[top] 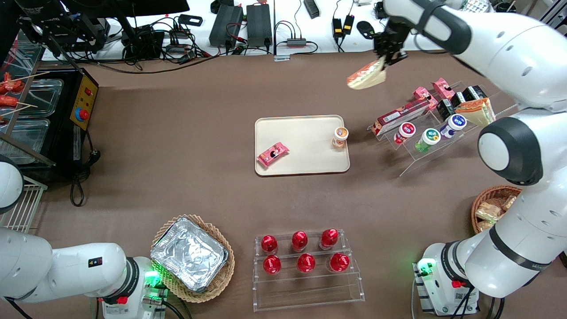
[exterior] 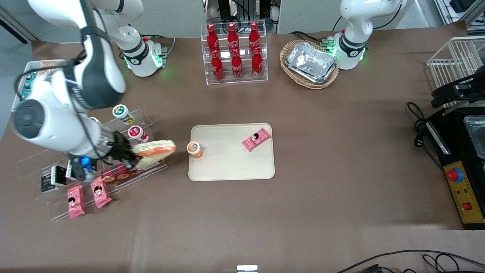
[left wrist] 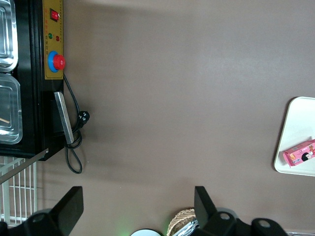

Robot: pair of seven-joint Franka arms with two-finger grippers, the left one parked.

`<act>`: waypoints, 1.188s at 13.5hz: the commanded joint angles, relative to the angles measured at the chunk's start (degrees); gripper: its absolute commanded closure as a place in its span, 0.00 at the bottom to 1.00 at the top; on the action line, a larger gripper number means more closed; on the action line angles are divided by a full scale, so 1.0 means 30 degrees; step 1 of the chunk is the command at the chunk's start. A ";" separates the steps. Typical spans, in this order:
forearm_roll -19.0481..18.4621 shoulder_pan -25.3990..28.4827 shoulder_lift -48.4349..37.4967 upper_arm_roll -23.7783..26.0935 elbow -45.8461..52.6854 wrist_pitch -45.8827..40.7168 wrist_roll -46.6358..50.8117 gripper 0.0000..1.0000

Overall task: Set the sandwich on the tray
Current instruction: 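Lift the sandwich off the rack and carry it toward the cream tray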

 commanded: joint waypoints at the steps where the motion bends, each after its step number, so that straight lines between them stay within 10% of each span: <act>1: 0.0405 0.1699 0.1067 0.0130 0.0004 0.1522 0.3096 1.00; 16: 0.0843 0.4369 0.3442 0.0159 -0.0436 0.4189 0.7584 1.00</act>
